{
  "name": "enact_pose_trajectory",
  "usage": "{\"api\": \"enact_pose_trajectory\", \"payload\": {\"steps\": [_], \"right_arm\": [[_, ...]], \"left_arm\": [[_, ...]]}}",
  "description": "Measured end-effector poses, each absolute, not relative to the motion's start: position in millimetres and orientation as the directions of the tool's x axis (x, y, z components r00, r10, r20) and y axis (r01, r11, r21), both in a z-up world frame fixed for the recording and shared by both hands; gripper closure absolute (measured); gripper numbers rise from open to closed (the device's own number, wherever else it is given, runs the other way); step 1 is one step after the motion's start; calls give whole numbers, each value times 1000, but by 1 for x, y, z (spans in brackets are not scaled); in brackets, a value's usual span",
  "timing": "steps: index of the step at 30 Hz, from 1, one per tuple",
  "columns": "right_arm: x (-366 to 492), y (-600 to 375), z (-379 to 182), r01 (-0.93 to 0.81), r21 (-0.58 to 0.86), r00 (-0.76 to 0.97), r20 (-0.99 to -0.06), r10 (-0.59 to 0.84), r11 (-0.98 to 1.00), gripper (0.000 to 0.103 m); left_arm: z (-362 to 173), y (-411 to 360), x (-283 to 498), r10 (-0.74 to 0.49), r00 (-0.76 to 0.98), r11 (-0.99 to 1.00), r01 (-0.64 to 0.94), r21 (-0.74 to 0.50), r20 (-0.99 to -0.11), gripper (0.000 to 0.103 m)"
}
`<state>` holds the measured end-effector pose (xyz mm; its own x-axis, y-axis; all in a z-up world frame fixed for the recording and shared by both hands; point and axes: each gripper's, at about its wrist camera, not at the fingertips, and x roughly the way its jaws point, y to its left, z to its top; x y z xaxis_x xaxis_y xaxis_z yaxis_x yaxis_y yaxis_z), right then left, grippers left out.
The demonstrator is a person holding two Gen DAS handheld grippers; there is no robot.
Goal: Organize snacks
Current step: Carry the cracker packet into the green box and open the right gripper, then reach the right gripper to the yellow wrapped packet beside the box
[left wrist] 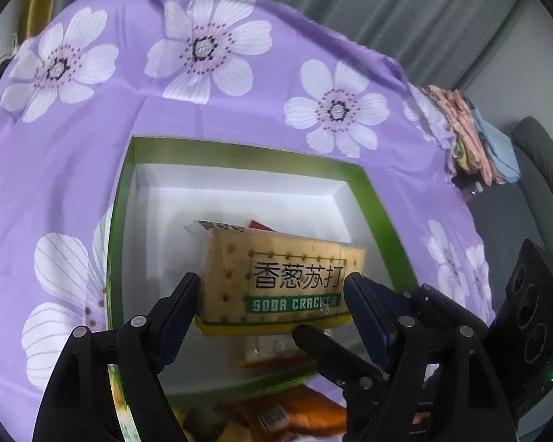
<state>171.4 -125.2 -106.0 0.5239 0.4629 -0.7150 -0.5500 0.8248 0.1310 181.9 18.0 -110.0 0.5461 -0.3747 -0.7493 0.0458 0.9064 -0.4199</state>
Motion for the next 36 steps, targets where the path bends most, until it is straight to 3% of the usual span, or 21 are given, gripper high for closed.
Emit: {"api": "enact_pose_trajectory", "payload": {"steps": [13, 36], "right_arm": [[138, -168, -96, -486, 193, 557, -683, 472, 853, 34], [50, -192, -91, -496, 252, 501, -699, 511, 831, 33]], "left_arm": [[-102, 62, 146, -335, 592, 901, -26, -433, -733, 23], [-96, 105, 30, -329, 633, 823, -172, -542, -701, 23]]}}
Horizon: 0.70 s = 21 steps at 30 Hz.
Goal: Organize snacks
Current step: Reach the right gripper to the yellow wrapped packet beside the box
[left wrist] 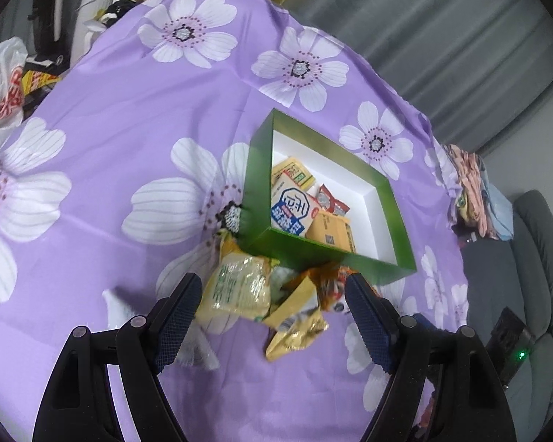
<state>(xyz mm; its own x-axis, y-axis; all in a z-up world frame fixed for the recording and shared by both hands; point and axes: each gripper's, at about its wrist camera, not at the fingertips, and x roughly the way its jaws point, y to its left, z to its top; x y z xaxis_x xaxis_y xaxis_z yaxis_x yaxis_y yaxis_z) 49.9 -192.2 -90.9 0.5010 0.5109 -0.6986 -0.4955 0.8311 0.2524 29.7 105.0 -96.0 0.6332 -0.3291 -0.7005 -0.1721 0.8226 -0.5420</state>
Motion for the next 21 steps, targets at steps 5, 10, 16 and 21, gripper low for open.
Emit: {"api": "enact_pose_trajectory", "payload": {"steps": [5, 10, 16, 21], "right_arm": [[38, -191, -85, -516, 240, 503, -692, 518, 822, 33], [32, -191, -83, -518, 242, 501, -691, 521, 820, 32], [25, -188, -84, -533, 237, 489, -697, 524, 812, 32], [19, -184, -88, -543, 232, 473, -709, 522, 807, 32]], "left_arm": [[-97, 107, 14, -317, 633, 823, -187, -536, -707, 23], [-99, 104, 4, -315, 620, 826, -193, -529, -719, 23], [-101, 90, -2, -352, 603, 827, -157, -539, -716, 23], [-108, 74, -1, -387, 572, 828, -128, -545, -723, 23]]}}
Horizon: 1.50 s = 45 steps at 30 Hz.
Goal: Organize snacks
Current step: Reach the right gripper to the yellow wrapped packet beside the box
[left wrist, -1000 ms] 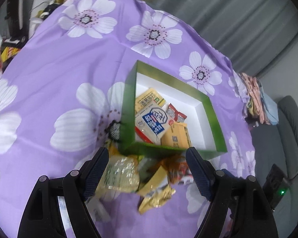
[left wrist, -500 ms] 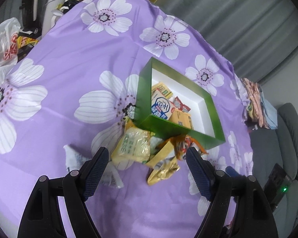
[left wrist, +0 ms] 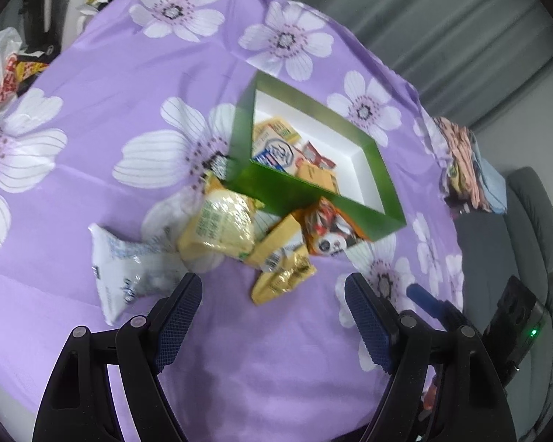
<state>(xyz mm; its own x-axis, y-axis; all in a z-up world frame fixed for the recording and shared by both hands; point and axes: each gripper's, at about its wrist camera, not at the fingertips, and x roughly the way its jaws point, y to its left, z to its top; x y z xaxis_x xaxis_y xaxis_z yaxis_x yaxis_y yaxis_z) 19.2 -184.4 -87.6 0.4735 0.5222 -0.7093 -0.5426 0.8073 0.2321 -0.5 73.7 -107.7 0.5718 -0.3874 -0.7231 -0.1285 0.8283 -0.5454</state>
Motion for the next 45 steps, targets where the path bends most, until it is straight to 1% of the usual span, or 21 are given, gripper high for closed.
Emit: {"api": "enact_pose_trajectory", "payload": {"steps": [12, 20, 35, 45], "right_arm": [[21, -173, -102, -564, 239, 421, -740, 525, 790, 32], [27, -164, -113, -577, 252, 389, -752, 532, 777, 32], [46, -140, -140, -596, 319, 307, -757, 576, 737, 32], [56, -128, -156, -603, 330, 276, -768, 578, 727, 32]], "left_arm": [[-125, 58, 5, -452, 519, 809, -105, -578, -726, 23], [-133, 52, 12, -466, 501, 808, -96, -582, -729, 23], [-149, 42, 25, -481, 488, 811, -69, -582, -729, 23], [-162, 40, 35, -495, 478, 801, -74, -594, -726, 23]]}}
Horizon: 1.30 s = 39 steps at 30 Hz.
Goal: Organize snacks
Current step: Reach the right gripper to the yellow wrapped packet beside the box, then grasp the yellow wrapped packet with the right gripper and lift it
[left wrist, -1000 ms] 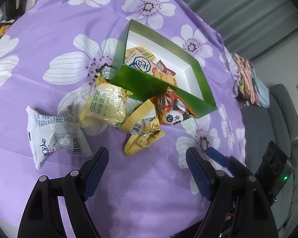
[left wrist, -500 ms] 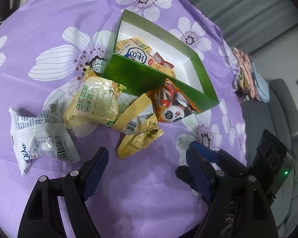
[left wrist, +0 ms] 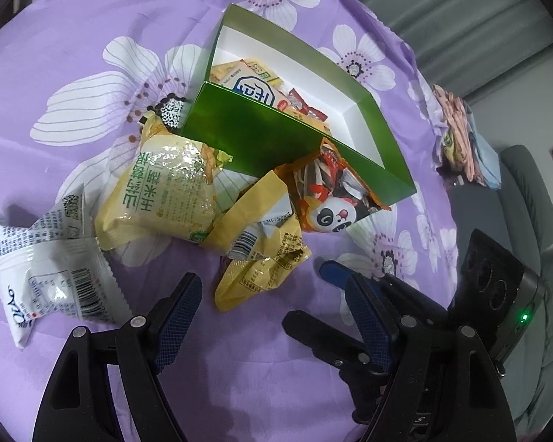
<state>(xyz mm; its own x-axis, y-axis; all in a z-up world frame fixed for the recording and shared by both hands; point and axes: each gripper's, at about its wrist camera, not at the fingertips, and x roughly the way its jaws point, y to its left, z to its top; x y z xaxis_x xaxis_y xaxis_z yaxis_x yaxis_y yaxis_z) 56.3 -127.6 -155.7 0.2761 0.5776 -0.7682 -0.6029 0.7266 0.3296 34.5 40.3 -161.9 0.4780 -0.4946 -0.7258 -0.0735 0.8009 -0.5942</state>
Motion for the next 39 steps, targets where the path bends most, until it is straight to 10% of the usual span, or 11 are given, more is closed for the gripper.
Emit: {"api": "enact_pose_trajectory", "payload": {"steps": [24, 39], "right_arm": [[67, -104, -163, -635, 383, 221, -742, 633, 671, 32], [68, -106, -166, -632, 377, 225, -747, 626, 677, 66]], "left_arm": [[-172, 39, 52, -500, 496, 780, -99, -618, -710, 23], [-179, 51, 46, -499, 505, 762, -131, -634, -704, 44]]}}
